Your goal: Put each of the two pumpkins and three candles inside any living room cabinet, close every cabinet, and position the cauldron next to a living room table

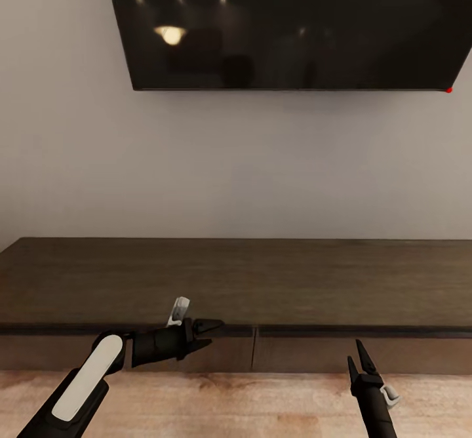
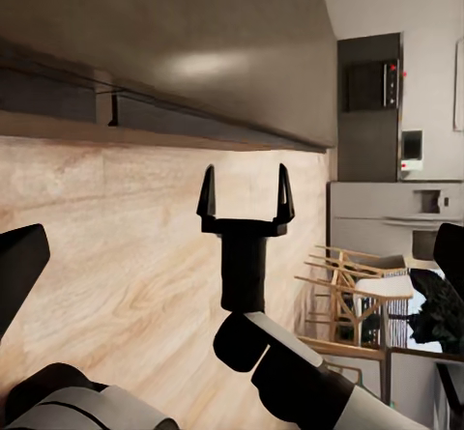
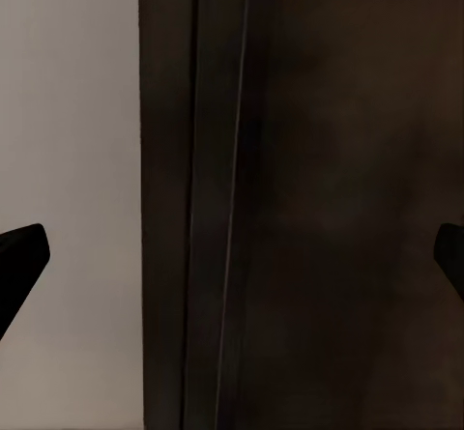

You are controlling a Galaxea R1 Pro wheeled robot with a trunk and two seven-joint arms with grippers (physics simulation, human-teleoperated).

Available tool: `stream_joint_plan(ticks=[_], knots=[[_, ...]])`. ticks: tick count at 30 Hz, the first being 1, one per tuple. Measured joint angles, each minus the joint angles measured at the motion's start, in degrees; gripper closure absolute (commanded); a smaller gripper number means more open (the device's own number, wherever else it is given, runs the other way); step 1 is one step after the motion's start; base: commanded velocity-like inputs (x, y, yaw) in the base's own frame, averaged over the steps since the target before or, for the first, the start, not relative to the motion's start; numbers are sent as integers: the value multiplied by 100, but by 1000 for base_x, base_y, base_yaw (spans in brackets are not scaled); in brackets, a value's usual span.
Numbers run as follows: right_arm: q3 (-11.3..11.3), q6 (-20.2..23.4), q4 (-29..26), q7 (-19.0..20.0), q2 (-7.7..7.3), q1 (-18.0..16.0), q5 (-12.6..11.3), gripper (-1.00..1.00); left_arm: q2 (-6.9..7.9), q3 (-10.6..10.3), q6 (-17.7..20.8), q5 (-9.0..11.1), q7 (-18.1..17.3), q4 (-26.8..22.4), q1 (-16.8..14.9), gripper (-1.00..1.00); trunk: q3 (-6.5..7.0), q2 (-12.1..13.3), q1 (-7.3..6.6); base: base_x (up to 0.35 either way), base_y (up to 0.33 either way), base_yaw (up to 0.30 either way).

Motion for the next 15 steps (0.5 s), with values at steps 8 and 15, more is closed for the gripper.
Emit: stream_joint_plan(ticks=[8, 15], knots=[[0, 1, 12, -4, 0, 0, 1, -100, -6, 0, 0, -1, 0, -1, 0, -100, 0, 0, 0, 58, 16, 0], [0, 0, 13, -9, 0, 0, 1, -100, -9, 0, 0, 0, 0, -2, 0, -100, 0, 0, 1, 72, 32, 0]])
